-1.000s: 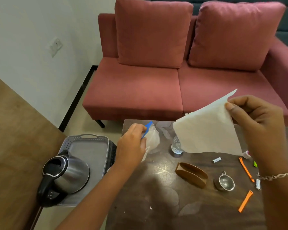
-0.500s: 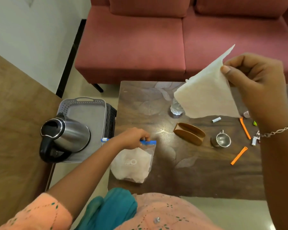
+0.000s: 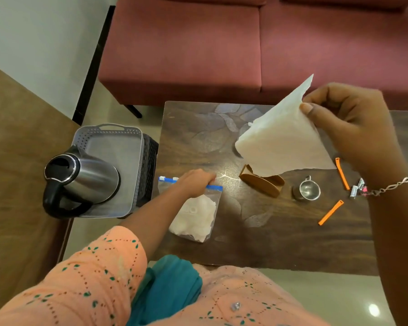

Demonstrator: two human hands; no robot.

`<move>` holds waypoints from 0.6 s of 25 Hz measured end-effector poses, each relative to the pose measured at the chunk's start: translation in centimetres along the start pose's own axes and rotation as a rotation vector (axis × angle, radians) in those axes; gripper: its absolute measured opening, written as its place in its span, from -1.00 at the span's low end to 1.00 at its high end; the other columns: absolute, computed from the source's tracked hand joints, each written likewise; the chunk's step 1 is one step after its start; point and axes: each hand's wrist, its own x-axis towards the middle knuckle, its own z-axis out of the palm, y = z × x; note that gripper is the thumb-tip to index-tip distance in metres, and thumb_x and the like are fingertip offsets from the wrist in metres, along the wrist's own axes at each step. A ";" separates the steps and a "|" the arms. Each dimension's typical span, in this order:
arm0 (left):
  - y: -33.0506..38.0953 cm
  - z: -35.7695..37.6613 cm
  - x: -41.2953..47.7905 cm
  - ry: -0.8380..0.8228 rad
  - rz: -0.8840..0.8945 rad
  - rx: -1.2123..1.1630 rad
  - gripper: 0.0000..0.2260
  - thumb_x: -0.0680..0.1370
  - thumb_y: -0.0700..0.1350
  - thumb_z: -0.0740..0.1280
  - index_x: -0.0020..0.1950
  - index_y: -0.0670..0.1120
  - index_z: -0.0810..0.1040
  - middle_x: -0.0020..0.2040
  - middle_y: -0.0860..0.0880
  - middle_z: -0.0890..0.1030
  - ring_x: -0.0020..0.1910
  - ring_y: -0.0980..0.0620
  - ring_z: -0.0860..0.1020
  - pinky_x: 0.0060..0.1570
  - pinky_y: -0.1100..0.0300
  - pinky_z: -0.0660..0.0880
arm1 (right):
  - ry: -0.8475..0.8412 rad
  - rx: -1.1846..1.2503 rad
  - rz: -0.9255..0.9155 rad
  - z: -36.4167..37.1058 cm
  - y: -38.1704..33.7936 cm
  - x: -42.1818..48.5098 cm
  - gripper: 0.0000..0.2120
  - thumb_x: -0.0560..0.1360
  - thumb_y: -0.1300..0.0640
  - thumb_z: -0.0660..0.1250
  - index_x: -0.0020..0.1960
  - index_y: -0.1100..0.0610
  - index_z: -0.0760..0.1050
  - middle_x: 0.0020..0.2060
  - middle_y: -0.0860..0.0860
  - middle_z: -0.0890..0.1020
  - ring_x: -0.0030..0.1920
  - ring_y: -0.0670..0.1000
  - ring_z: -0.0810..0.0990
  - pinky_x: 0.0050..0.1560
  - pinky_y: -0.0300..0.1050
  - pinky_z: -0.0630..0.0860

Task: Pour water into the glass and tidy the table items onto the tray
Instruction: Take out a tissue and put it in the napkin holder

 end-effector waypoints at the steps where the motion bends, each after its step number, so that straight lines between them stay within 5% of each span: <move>1: 0.1 0.0 0.2 0.013 -0.012 -0.001 -0.79 0.47 -0.35 0.16 0.00 -0.08 0.38 -0.16 -0.08 0.49 -0.18 -0.09 0.44 -0.32 0.18 0.26 | -0.016 -0.018 -0.005 -0.2 0.2 -0.1 -0.93 0.47 0.17 0.29 -0.16 0.14 0.53 -0.31 -0.03 0.56 -0.33 -0.13 0.46 -0.26 -0.23 0.40; 4: 1.0 -0.6 0.6 0.082 -0.038 -0.195 -0.71 0.53 -0.17 0.29 0.24 -0.12 0.37 0.18 -0.11 0.53 0.12 -0.11 0.50 -0.01 0.12 0.38 | -0.066 -0.068 -0.014 -0.5 0.8 -0.4 -0.93 0.49 0.20 0.30 -0.17 0.09 0.52 -0.32 -0.07 0.56 -0.34 -0.17 0.46 -0.29 -0.37 0.37; 7: 2.9 -2.4 -0.3 0.212 -0.073 -0.786 -0.72 0.55 -0.01 0.27 0.18 -0.14 0.47 0.16 -0.11 0.55 0.15 -0.05 0.50 -0.03 0.20 0.44 | -0.161 -0.089 -0.022 -0.9 0.9 -0.5 -0.89 0.50 0.22 0.30 -0.20 0.08 0.51 -0.31 -0.03 0.58 -0.32 -0.09 0.49 -0.27 -0.30 0.39; 10: 4.6 -5.8 -1.6 0.293 -0.059 -1.237 -0.64 0.58 0.10 0.13 0.18 -0.12 0.49 0.17 -0.09 0.56 0.22 -0.05 0.49 0.18 0.02 0.44 | -0.296 -0.048 -0.042 -1.6 0.4 -0.1 -0.81 0.51 0.20 0.28 -0.23 -0.03 0.48 -0.37 -0.13 0.54 -0.36 -0.15 0.45 -0.29 -0.28 0.36; 13: 4.8 -9.3 -2.7 0.157 0.161 -1.385 -0.36 0.43 0.34 0.12 0.32 -0.08 0.40 0.26 -0.07 0.52 0.30 -0.02 0.44 0.36 -0.01 0.33 | -0.433 0.156 -0.004 -1.9 -0.3 0.3 -0.88 0.48 0.10 0.26 -0.23 0.01 0.50 -0.40 -0.10 0.54 -0.37 -0.08 0.45 -0.31 -0.17 0.39; 15: 4.9 -10.4 -3.4 -0.071 0.262 -1.480 -0.12 0.21 0.47 0.25 0.31 -0.13 0.41 0.19 -0.11 0.55 0.18 -0.05 0.53 0.22 0.07 0.45 | -0.482 0.295 0.061 -1.9 -0.3 0.7 -0.86 0.45 0.05 0.24 -0.20 0.06 0.52 -0.40 -0.08 0.57 -0.38 -0.10 0.50 -0.34 -0.24 0.44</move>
